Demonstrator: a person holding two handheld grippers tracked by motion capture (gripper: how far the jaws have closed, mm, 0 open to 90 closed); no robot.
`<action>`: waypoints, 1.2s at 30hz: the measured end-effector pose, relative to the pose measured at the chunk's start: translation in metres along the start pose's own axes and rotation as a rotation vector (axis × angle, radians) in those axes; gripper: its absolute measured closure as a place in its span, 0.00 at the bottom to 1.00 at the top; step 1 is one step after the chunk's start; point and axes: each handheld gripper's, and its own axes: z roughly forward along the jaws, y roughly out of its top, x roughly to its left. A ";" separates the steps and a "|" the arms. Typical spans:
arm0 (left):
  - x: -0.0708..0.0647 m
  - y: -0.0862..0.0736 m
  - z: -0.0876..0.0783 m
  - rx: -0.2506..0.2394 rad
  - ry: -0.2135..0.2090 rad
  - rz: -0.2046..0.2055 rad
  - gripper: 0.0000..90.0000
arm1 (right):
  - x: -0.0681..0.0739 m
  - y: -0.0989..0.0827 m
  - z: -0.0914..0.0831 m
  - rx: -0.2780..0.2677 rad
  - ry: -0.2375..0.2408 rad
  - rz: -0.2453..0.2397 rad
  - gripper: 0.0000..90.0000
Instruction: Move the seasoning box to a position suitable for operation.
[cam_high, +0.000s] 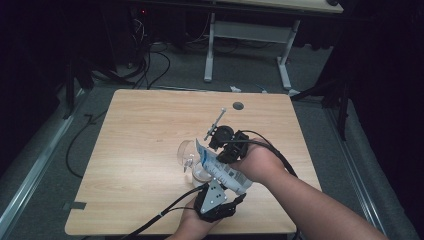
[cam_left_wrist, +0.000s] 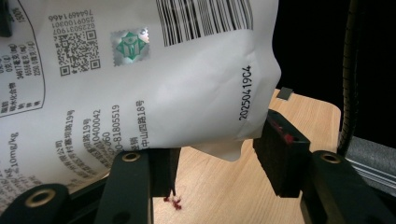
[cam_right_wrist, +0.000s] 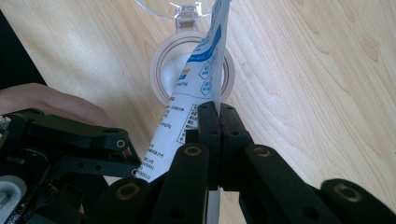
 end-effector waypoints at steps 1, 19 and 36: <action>0.000 0.000 0.000 0.000 0.000 0.000 0.58 | 0.000 0.000 0.000 0.001 0.000 0.000 1.00; 0.000 0.000 0.000 -0.006 0.002 0.000 0.58 | 0.000 0.001 0.000 0.002 0.005 -0.006 1.00; 0.001 0.001 -0.002 -0.003 0.008 0.009 0.58 | 0.001 0.003 -0.001 0.004 0.000 -0.008 1.00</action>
